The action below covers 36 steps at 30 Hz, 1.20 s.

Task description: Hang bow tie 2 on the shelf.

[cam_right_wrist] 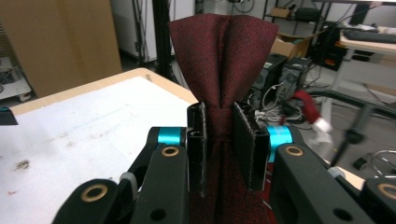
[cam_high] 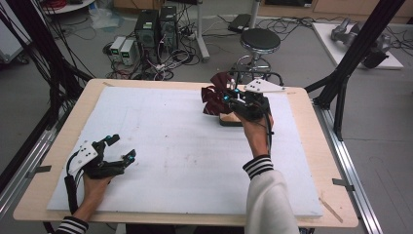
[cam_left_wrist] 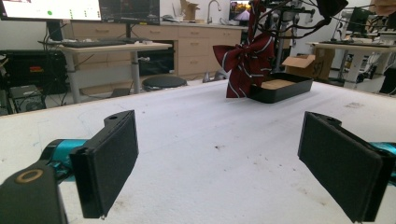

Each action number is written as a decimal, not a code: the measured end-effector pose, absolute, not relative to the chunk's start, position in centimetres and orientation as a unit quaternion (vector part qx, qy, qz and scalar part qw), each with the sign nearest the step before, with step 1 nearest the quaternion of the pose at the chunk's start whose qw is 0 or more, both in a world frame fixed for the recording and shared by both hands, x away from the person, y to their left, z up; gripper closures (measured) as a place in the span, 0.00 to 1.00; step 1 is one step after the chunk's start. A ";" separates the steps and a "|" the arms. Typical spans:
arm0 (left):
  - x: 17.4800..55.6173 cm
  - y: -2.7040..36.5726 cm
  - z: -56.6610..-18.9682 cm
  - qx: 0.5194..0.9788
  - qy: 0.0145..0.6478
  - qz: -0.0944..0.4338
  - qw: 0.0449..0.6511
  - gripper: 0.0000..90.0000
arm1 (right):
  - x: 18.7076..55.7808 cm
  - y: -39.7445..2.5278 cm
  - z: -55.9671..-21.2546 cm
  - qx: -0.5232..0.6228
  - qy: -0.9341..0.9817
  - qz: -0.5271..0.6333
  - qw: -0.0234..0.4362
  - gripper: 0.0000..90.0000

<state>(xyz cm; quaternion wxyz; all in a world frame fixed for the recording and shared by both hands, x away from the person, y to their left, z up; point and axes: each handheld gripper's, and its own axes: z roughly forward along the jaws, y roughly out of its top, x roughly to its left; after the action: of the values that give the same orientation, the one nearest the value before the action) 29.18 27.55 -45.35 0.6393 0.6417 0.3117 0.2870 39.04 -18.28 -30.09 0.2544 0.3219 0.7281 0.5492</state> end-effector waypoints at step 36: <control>29.1 27.6 -45.4 0.640 0.313 0.289 0.639 0.14 | 39.0 -22.0 -29.8 0.388 0.671 0.535 0.338 0.84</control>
<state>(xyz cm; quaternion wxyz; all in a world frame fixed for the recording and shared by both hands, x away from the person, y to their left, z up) 29.14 27.56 -45.36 0.6394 0.6401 0.3127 0.2893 39.01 -21.97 -29.77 0.3377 0.3876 0.6707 0.5347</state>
